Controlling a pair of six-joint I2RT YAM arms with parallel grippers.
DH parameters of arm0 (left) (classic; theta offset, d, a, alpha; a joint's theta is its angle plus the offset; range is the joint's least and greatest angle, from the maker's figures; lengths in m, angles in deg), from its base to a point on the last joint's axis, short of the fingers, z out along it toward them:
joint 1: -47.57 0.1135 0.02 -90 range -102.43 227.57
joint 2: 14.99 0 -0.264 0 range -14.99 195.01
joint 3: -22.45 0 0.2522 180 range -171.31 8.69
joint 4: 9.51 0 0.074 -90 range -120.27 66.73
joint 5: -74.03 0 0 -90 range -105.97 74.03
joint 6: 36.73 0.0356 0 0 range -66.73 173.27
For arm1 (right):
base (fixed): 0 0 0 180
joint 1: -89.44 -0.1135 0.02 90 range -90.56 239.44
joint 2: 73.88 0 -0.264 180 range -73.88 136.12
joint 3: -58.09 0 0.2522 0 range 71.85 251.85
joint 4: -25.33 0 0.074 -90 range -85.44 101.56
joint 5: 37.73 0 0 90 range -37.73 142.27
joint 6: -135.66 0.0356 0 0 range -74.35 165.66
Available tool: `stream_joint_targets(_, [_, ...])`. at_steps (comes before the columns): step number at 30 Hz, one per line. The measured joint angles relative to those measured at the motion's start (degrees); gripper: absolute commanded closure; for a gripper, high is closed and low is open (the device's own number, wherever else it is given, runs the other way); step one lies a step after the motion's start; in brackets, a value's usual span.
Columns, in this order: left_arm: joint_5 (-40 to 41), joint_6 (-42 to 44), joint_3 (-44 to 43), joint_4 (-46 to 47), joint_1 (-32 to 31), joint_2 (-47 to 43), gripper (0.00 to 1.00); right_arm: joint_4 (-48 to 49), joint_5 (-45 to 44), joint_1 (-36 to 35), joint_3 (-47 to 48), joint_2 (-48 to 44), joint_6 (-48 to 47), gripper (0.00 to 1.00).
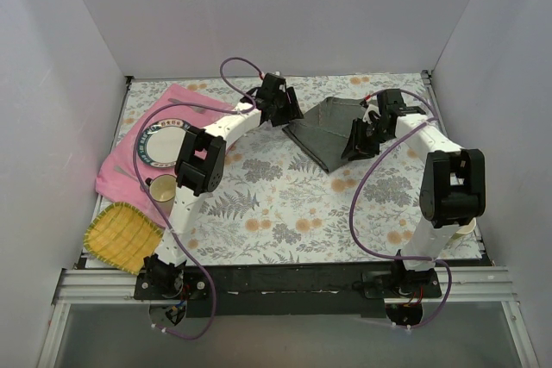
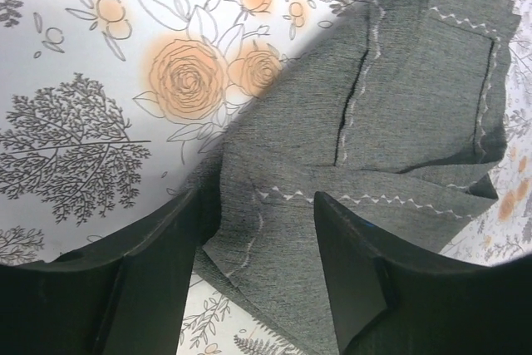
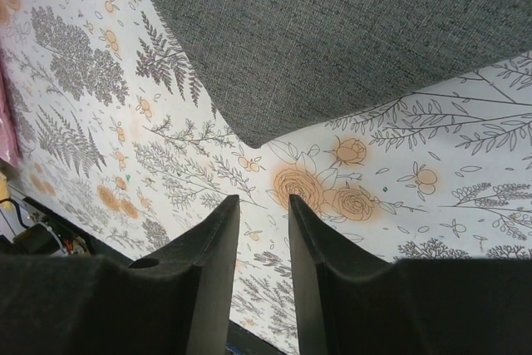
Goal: Fold the napkin, place the utensils inside, and roll it up
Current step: Fold the napkin
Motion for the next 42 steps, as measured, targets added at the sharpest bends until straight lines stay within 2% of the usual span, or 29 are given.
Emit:
stream_joint_targets(3, [-1.0,-0.7,-0.5,0.7,0.0,0.0,0.70,0.5,0.6,0.0,-1.9,-0.2,0.1,0.64])
stream_joint_targets(6, [-1.8,-1.0,-1.0,1.9,0.0,0.0,0.78,0.9,1.5,0.0,-3.9,-0.2,0.3,0.64])
stream_joint_targets(10, [-2.8,-1.2,-1.4,3.0,0.0,0.0,0.94,1.3,2.4,-0.7,-4.4,-0.2,0.2,0.64])
stream_joint_targets(17, [-5.2,-1.9,-1.3,3.7,0.0,0.0,1.00,1.4,3.7,-3.0,-2.4,1.3,0.0,0.61])
stream_joint_targets(29, [-8.3,-6.8,3.4,5.4,0.0,-0.6,1.00,1.9,3.8,-4.4,4.5,9.4,0.0,0.62])
stream_joint_targets(42, [-9.7,-11.2,4.7,6.1,0.0,-2.1,1.00,2.7,3.8,-4.4,5.1,10.2,0.1,0.62])
